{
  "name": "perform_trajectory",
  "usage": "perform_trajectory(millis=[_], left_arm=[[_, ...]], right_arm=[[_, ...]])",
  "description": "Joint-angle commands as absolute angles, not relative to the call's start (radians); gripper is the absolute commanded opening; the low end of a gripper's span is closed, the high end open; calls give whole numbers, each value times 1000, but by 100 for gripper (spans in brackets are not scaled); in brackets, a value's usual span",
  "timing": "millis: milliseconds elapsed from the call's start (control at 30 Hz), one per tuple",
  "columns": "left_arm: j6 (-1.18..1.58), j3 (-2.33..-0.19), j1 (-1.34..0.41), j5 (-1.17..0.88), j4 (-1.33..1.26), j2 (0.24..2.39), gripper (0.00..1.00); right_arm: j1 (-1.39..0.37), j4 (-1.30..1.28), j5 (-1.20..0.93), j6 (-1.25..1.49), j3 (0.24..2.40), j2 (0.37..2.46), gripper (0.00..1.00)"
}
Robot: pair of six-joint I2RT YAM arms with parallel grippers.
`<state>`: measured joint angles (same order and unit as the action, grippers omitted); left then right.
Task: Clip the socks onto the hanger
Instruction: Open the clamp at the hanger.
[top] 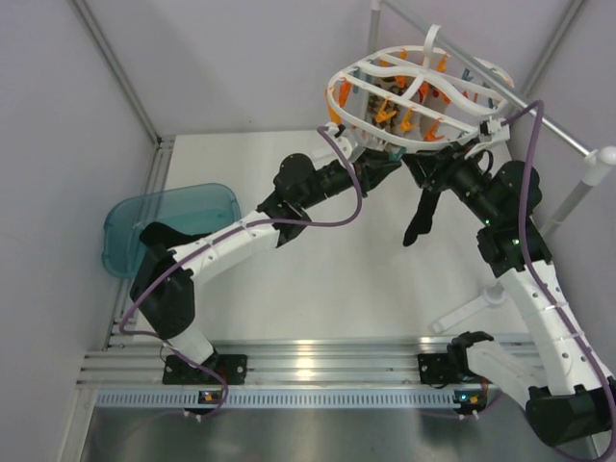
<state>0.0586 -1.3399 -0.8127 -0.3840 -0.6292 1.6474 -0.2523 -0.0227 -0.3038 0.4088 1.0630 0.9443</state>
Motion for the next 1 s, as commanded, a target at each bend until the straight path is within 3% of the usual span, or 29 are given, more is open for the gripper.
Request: perform_trajectory(millis=[0, 200, 400, 833, 933, 967], left_arm=[[67, -1382, -816, -402, -650, 1663, 5], [80, -1400, -816, -413, -631, 1674, 4], [94, -1417, -815, -419, -603, 1683, 4], [71, -1466, -838, -434, -534, 1712, 4], [61, -1466, -841, -439, -526, 1710, 4], [58, -1466, -841, -440, -525, 1710, 4]], right_arm=[[-206, 32, -446, 466, 1111, 954, 47], [-204, 127, -578, 520, 1080, 971, 60], [-207, 141, -503, 496, 1072, 980, 66], [-259, 207, -342, 491, 1051, 1011, 60], [-262, 210, -315, 489, 1048, 1012, 53], [-262, 210, -311, 486, 1048, 1012, 47]])
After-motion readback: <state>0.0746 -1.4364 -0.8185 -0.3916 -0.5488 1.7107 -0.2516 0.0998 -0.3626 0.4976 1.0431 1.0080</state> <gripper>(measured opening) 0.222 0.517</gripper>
